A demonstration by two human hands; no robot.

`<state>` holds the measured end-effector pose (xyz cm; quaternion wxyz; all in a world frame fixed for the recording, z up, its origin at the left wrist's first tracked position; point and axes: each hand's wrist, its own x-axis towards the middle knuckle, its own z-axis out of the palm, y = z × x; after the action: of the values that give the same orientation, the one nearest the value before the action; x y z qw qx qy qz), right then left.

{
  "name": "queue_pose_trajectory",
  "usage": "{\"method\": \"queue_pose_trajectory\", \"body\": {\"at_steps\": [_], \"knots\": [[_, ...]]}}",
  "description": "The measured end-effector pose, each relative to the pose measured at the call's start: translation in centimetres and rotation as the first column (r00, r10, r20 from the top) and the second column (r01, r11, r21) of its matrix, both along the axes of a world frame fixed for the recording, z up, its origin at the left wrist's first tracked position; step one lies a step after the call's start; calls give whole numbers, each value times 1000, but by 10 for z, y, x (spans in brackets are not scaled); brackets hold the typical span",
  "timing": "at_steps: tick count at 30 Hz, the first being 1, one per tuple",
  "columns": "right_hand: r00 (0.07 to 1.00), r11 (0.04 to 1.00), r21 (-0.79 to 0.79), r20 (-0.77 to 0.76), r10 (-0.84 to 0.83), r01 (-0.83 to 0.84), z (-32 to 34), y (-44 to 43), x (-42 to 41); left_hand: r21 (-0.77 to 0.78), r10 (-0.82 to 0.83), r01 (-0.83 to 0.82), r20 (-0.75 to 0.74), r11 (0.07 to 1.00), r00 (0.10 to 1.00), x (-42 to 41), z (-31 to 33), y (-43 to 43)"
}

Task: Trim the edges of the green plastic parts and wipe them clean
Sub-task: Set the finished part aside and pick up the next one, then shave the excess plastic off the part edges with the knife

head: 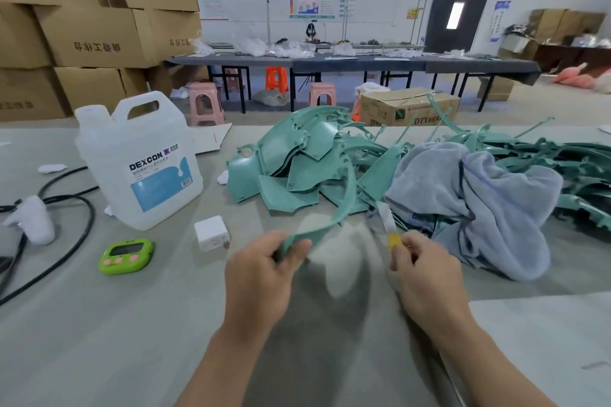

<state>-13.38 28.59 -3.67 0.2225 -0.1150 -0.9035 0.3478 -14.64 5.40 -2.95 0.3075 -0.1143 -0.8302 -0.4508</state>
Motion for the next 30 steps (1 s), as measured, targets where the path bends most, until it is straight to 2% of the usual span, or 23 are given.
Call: {"method": "queue_pose_trajectory", "body": {"at_steps": [3,6,11,13,16,24,27,30], "knots": [[973,971,-154,-172,155,-182,8,-15,11,-76,-8,7,-13,997,1000,3,-1,8],[928,930,-186,-262,263,-316,16,-24,19,-142,-8,12,34,990,999,2,-2,9],[866,845,-205,-204,457,-494,21,-30,33,-147,25,-8,115,989,993,-2,-2,1],[848,840,-140,-179,499,-524,21,-31,37,-127,21,-4,137,992,990,-4,-4,0],[845,845,-80,-142,516,-529,20,-35,38,-74,-16,27,154,997,988,-5,-6,-1],[847,842,-98,-56,528,-531,19,-44,37,-36,-50,57,164,998,985,-4,-10,-1],[914,912,-61,-38,404,-406,15,-37,30,-5,-50,52,170,999,984,-5,-10,-3],[988,988,-11,-10,151,-151,15,-19,17,12,-57,56,169,998,984,-7,-11,-3]]}}
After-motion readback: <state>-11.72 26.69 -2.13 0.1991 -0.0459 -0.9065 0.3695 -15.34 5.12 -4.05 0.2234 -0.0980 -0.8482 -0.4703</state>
